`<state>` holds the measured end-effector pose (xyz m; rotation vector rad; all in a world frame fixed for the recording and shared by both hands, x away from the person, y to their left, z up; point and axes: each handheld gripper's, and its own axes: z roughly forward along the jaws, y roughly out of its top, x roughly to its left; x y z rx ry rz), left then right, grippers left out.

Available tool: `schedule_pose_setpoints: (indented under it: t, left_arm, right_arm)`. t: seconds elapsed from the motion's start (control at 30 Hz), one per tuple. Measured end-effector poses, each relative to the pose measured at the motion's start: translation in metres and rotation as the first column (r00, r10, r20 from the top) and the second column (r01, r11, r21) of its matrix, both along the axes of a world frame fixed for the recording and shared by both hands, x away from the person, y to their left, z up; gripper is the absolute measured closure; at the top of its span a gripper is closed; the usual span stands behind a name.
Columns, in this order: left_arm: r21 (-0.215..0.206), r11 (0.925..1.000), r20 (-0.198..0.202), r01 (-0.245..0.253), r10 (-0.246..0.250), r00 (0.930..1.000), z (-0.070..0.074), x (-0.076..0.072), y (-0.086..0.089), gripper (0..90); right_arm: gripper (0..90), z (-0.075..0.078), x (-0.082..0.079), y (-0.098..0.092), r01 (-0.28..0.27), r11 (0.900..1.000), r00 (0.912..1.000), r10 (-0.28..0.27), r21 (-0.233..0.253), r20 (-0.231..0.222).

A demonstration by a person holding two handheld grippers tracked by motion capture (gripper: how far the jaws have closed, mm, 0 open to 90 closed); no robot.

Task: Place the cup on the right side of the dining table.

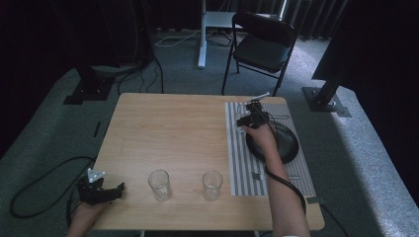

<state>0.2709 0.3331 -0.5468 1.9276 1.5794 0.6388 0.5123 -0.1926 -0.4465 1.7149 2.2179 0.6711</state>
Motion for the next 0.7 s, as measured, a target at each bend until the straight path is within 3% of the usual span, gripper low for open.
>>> schedule_pose_setpoints:
  t: [0.7]
  left_arm:
    - [0.000, 1.0000, 0.000, 0.000, 0.000, 1.0000, 0.000, 0.000, 0.000, 0.6]
  right_arm:
    - [19.9, -0.010, -0.027, -0.006, -0.003, 1.000, 1.0000, 0.003, 0.020, -0.002]
